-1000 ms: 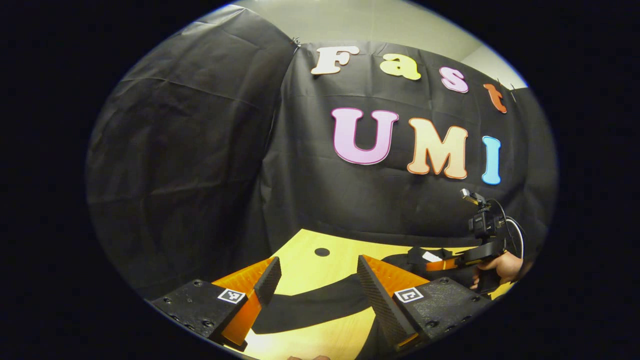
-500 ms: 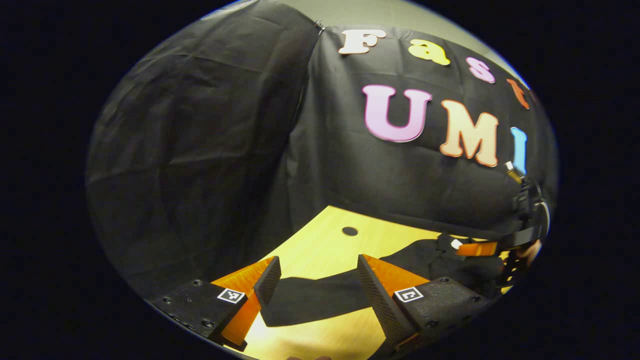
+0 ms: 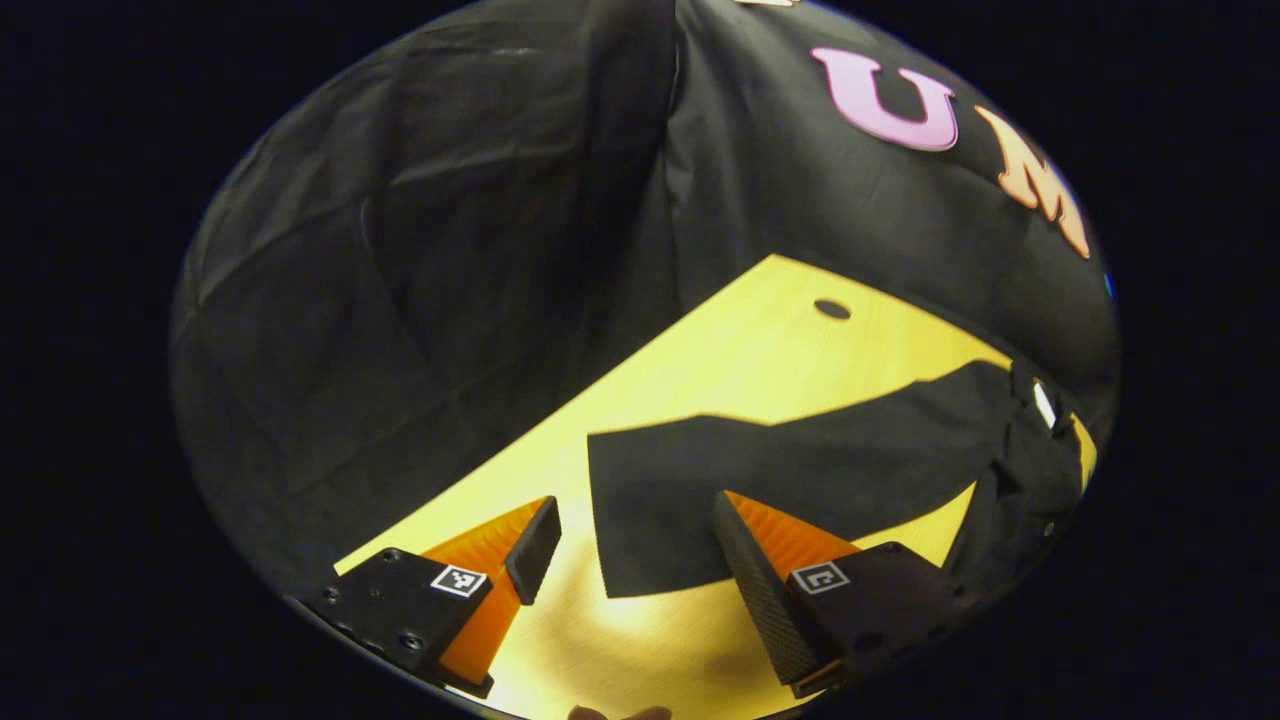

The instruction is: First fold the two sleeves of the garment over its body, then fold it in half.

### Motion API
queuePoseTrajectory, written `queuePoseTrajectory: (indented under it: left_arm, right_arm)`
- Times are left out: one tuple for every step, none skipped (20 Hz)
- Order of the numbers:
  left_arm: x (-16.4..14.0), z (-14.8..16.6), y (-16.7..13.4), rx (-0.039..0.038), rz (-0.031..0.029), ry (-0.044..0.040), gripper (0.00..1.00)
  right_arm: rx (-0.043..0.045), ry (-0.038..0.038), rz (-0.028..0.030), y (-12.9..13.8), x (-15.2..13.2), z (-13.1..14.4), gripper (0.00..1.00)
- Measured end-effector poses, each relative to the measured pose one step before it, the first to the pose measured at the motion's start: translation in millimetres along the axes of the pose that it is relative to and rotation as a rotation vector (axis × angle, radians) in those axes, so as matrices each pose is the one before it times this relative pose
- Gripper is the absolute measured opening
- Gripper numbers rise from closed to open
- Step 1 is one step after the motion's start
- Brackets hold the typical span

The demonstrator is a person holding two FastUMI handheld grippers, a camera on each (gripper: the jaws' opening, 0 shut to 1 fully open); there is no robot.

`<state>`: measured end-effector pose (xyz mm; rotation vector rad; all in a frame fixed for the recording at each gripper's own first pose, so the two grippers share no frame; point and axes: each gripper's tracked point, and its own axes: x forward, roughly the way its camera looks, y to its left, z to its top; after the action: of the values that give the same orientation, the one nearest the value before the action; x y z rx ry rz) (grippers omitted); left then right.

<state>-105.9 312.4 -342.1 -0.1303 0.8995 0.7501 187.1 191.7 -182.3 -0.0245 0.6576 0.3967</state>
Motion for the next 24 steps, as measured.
queuePoseTrajectory:
  left_arm:
    - [-3.14,2.99,-1.38,-0.01045,-0.00439,0.01672,0.95]
    - [-3.01,3.72,3.12,-0.00593,-0.01094,0.01989,0.94]
    - [-1.82,1.48,2.02,-0.00127,-0.00275,0.01997,0.94]
    - [1.36,-0.23,0.54,-0.00189,-0.00086,0.02401,0.94]
    - [1.01,-2.55,-0.10,-0.00367,0.00548,0.02253,0.94]
    - [-1.70,-1.69,-0.96,-0.00384,0.00676,0.01040,0.94]
    - [4.67,0.70,-0.45,0.00420,0.00253,-0.01421,0.96]
    - [0.76,-4.23,-1.80,0.00562,-0.00208,0.02263,0.95]
    - [0.11,0.54,-0.92,0.01794,-0.01012,-0.00252,0.95]
    - [1.20,-0.14,-3.47,0.01547,-0.01437,0.00966,0.95]
    - [-1.04,2.30,-2.55,0.01918,-0.01375,0.01105,0.89]
    - [2.09,3.28,-3.89,0.00682,-0.01662,-0.00317,0.85]
    - [1.49,-0.14,-5.62,0.00624,-0.00886,0.00277,0.69]
    - [1.96,2.42,-5.72,0.01303,-0.01526,-0.00375,0.54]
    - [2.42,1.61,-4.54,0.00020,-0.01208,-0.00566,0.38]
    - [-0.10,0.73,-1.92,-0.00414,0.00887,-0.00414,0.23]
    - [2.90,-0.62,-1.79,0.00541,0.00348,0.00324,0.07]
    - [1.81,1.93,-3.21,0.00501,-0.01198,-0.00908,0.05]
    - [-2.58,1.91,-2.23,0.00040,-0.03108,-0.00705,0.00]
    - [-0.30,2.29,-2.16,0.00595,-0.02445,0.00204,0.00]
    - [-3.15,1.61,0.27,0.00380,-0.01193,0.00680,0.00]
    - [-1.42,0.21,-0.08,0.00383,-0.00270,0.00630,0.00]
    - [-0.42,3.08,-2.92,-0.00024,-0.00019,-0.00385,0.00]
    - [-2.79,5.97,-4.73,-0.00174,-0.00819,-0.01653,0.00]
  right_arm:
    - [-0.00890,-0.02380,-0.00727,-4.24,-9.24,5.37,0.99]
    - [-0.00733,-0.01824,-0.00543,-2.80,-7.88,3.21,0.99]
    - [-0.00266,-0.01658,-0.00625,-3.60,-10.16,4.26,0.99]
    - [0.00723,-0.01159,-0.00361,-2.76,-8.12,3.47,0.99]
    - [0.00728,-0.01578,-0.00275,-3.75,-6.34,2.72,0.99]
    - [0.00277,-0.01379,-0.00652,-3.99,-7.67,4.30,0.99]
    - [-0.00393,-0.01603,-0.01149,-6.32,-7.07,4.81,0.99]
    - [-0.00820,-0.01486,-0.01178,-6.20,-6.42,4.20,0.99]
    - [-0.00329,-0.01004,-0.01114,-5.39,-4.93,2.09,0.99]
    - [-0.00155,-0.00468,-0.00827,-4.64,-5.57,0.53,1.00]
    - [0.00163,-0.00217,-0.00987,-4.58,-3.45,-1.86,0.96]
    - [0.00089,-0.00103,-0.01160,-4.74,-3.10,-1.46,0.97]
    - [0.00493,0.00398,-0.00863,-5.48,-2.75,-3.94,0.97]
    - [0.00655,0.00570,-0.00609,-3.79,-3.42,-3.67,1.00]
    - [0.00566,0.00685,-0.00761,-4.76,-2.02,-4.26,1.00]
    - [0.00590,0.00480,-0.00538,-3.65,-1.80,-2.64,1.00]
    - [0.00414,0.00204,-0.00935,-5.38,-0.80,-2.39,0.99]
    - [0.00219,0.00106,-0.00686,-4.40,-2.41,-0.78,1.00]
    - [0.00218,-0.00066,-0.00717,-4.25,-1.72,-1.08,1.00]
    - [0.00158,-0.00104,-0.00688,-4.36,-2.05,0.42,1.00]
    - [0.00071,-0.00232,-0.00476,-3.68,-1.28,-0.86,1.00]
    - [-0.00003,-0.00276,-0.00610,-3.35,-0.82,0.42,1.00]
    - [-0.00011,-0.00222,-0.00430,-3.78,-2.13,-0.42,1.00]
    - [0.00116,0.00085,-0.00542,-3.88,-1.77,-0.67,1.00]
